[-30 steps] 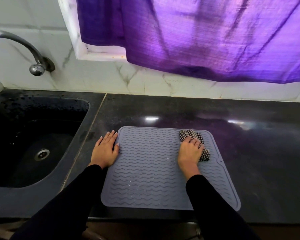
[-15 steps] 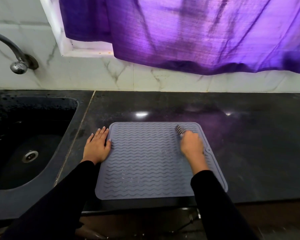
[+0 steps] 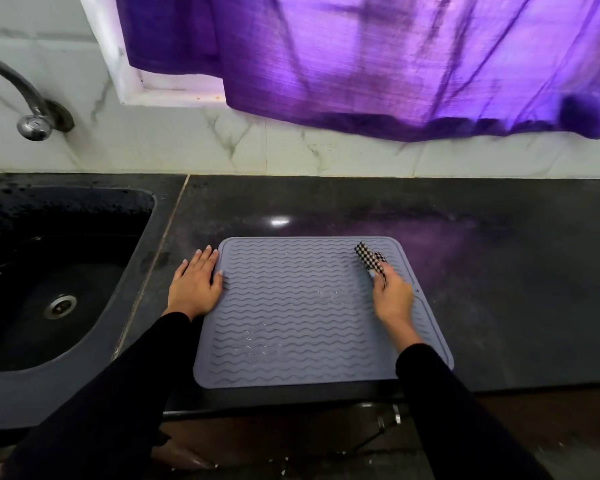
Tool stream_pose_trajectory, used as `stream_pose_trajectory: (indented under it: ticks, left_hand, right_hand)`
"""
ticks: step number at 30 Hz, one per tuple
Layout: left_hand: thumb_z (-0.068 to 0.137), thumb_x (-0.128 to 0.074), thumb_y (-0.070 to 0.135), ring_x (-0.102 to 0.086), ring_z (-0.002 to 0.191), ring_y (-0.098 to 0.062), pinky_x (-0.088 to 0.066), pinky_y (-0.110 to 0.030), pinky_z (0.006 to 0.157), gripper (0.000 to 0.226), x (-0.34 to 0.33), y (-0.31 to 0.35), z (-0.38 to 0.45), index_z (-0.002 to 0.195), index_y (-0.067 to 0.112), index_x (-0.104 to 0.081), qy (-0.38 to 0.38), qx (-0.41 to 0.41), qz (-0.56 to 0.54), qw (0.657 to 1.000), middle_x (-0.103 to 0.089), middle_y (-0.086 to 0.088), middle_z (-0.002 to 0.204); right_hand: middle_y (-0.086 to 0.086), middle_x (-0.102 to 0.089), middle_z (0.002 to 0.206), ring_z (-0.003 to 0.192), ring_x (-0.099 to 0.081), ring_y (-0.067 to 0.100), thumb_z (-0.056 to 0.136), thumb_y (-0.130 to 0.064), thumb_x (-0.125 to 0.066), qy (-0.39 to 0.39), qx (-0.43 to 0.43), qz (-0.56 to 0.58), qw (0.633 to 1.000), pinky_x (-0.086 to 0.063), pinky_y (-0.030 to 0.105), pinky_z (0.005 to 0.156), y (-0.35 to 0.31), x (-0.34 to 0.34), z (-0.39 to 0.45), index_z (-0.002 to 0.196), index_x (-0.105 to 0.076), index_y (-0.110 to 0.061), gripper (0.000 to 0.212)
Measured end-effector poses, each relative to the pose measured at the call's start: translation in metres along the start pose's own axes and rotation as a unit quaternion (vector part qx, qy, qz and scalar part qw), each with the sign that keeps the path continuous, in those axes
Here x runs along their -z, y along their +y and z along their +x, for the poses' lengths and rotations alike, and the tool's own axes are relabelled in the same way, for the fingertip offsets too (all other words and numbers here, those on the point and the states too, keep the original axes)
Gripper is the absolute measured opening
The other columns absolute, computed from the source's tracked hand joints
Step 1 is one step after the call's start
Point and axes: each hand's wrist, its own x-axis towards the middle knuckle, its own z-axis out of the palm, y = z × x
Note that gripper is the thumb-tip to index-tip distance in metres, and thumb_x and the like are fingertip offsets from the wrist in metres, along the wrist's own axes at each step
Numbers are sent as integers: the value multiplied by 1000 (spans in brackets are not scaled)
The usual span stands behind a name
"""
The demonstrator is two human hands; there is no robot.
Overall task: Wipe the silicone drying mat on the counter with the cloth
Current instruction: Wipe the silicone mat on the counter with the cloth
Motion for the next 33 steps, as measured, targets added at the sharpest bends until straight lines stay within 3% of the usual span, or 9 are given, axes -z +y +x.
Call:
stream_pose_trajectory:
  ticks: [5,8,11,14,21,24,27,30,33]
  left_hand:
    - [99,-28,37,-4,145,-18,-1,-40,116,55,6,6,-2,148,16,-15,-73,26,-7,997,-8,-3,157]
    - [99,-28,37,-3,145,-19,0,-40,116,55,7,6,-17,148,15,-15,-69,25,-11,997,-8,-5,157]
    - [93,-16,45,-9,145,-20,-3,-41,116,63,5,5,-30,147,14,-22,-36,13,-14,999,-15,-6,156]
    - [84,-13,46,-13,144,-21,-6,-42,116,71,4,5,-30,146,14,-26,-17,10,-13,1000,-19,-6,155]
    - [83,-16,45,-14,144,-19,-7,-41,116,70,5,8,-30,145,14,-29,-2,16,-14,1000,-21,-5,155]
    - [87,-18,44,-13,144,-19,-6,-41,116,66,6,9,-31,145,14,-28,-8,18,-16,1000,-20,-5,155]
    - [95,-24,39,-12,144,-21,-6,-42,117,56,8,9,-31,146,13,-26,-18,15,-12,1000,-18,-6,156]
    - [98,-28,34,-11,144,-23,-5,-43,116,53,11,11,-34,146,12,-24,-31,12,-13,999,-16,-8,156]
    - [99,-27,33,-9,145,-22,-4,-43,117,52,12,11,-35,146,12,-22,-36,10,-11,999,-14,-8,156]
  right_hand:
    - [14,-64,100,98,-58,24,96,-23,-49,28,-165,239,957,-37,26,75,-8,30,18,112,-62,1,31]
    - [21,-65,105,103,-58,37,97,-19,-45,65,-88,127,986,-40,33,76,-16,41,-3,111,-61,-1,28]
    - [19,-63,113,108,-58,32,97,-16,-44,-16,-6,-4,1000,-40,28,77,-20,20,-39,121,-56,-2,30]
    - [17,-39,145,137,-32,26,98,-21,-38,-56,85,-147,984,-15,34,116,-12,-17,-57,140,-35,-2,46]
    - [13,-22,154,144,-16,24,100,-21,-29,-72,105,-241,962,-5,36,120,-9,-24,-50,146,-22,-4,49]
    - [15,-40,145,136,-33,30,96,-10,-40,-72,91,-182,976,-23,36,114,-11,-13,-44,139,-38,-7,43]
    - [19,-63,114,108,-56,32,96,-14,-45,-84,-6,-11,996,-43,34,88,-7,5,-25,124,-56,-7,31]
    - [9,-59,93,88,-53,19,96,-17,-46,-65,-107,170,977,-37,26,72,-13,26,-13,113,-61,2,29]
    - [14,-61,92,85,-55,23,97,-14,-43,-28,-70,99,992,-35,24,62,-34,25,-30,109,-60,0,26]
